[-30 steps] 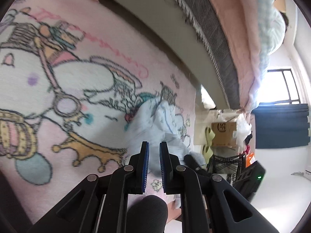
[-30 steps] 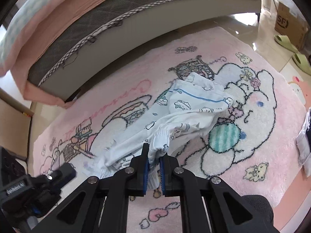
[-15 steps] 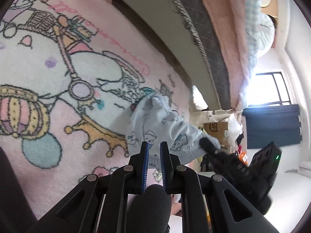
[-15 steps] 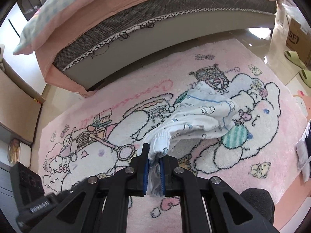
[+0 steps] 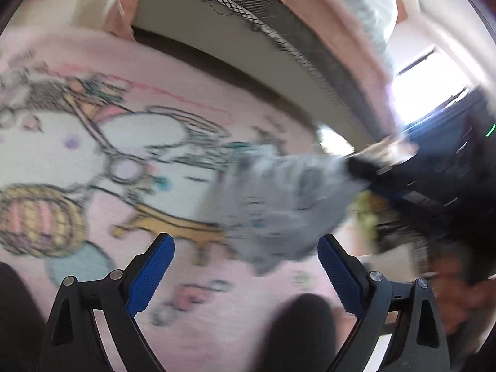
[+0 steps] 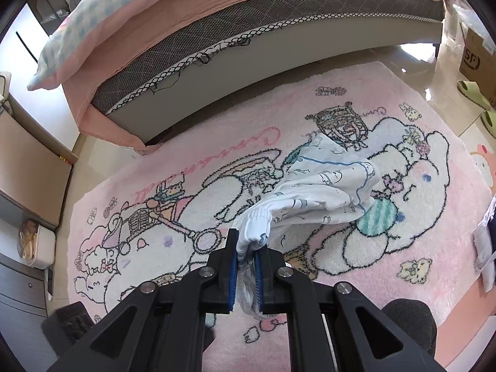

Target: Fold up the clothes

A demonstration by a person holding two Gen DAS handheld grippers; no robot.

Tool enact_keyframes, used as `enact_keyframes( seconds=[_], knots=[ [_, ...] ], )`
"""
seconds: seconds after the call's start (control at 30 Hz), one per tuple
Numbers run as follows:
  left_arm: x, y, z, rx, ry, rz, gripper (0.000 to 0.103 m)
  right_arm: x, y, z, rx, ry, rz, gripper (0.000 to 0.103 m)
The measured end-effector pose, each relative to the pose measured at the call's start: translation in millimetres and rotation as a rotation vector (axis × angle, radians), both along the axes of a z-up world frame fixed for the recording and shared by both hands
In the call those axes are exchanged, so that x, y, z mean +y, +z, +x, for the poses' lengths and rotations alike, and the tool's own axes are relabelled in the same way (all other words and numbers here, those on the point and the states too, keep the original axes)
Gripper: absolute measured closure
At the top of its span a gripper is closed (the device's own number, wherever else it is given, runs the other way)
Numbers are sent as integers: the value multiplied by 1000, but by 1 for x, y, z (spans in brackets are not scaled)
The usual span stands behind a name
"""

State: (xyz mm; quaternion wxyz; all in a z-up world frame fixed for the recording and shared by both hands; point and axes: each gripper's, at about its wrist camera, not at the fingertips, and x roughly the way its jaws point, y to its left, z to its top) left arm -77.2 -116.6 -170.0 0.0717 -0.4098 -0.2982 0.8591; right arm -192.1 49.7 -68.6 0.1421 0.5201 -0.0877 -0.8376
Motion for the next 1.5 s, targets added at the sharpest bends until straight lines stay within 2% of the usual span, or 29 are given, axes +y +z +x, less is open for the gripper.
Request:
enact_keyframes(
  seconds=[0.1,0.13,0.27,0.4,0.5,0.57,0.73,0.9,0.93,0.97,1.0,1.07,1.13,1.33,1.47,1.5],
  knots=[
    [23,3,9,75,-19,-165,8,0,1,0,-4,2,-7,96],
    [31,4,11,104,-27,-195,8,0,1,0,-5,4,-7,96],
    [58,2,16,182,-71,-287,8,-2,1,0,-12,14,-10,96],
    [68,-11,13,193,-76,-355,8,0,5,-2,-12,18,-19,96],
    [74,-18,10,191,-52,-439,8,2,8,-2,-10,17,-18,96],
    [81,-24,9,199,-61,-477,8,2,10,-2,-9,17,-20,96],
    [94,-38,5,193,-101,-510,8,3,13,-1,-6,22,-29,96],
    [105,-38,2,248,-105,-554,9,3,11,2,-12,32,-36,96],
    [106,-37,2,257,-105,-561,14,4,9,2,-16,33,-37,96],
    [108,-36,1,263,-103,-573,26,4,8,3,-20,33,-38,96],
    [109,-36,0,266,-108,-577,32,4,7,3,-24,33,-39,96],
    [111,-38,-4,251,-122,-582,63,6,5,3,-27,31,-39,96],
    [112,-40,-8,228,-132,-587,74,7,4,3,-29,28,-39,96],
    [107,-38,-9,213,-130,-555,96,10,4,0,-30,23,-41,96],
    [102,-33,-9,192,-147,-537,97,12,3,-1,-26,22,-42,96],
    [98,-31,-9,187,-147,-511,97,13,3,0,-22,23,-41,96]
  ],
)
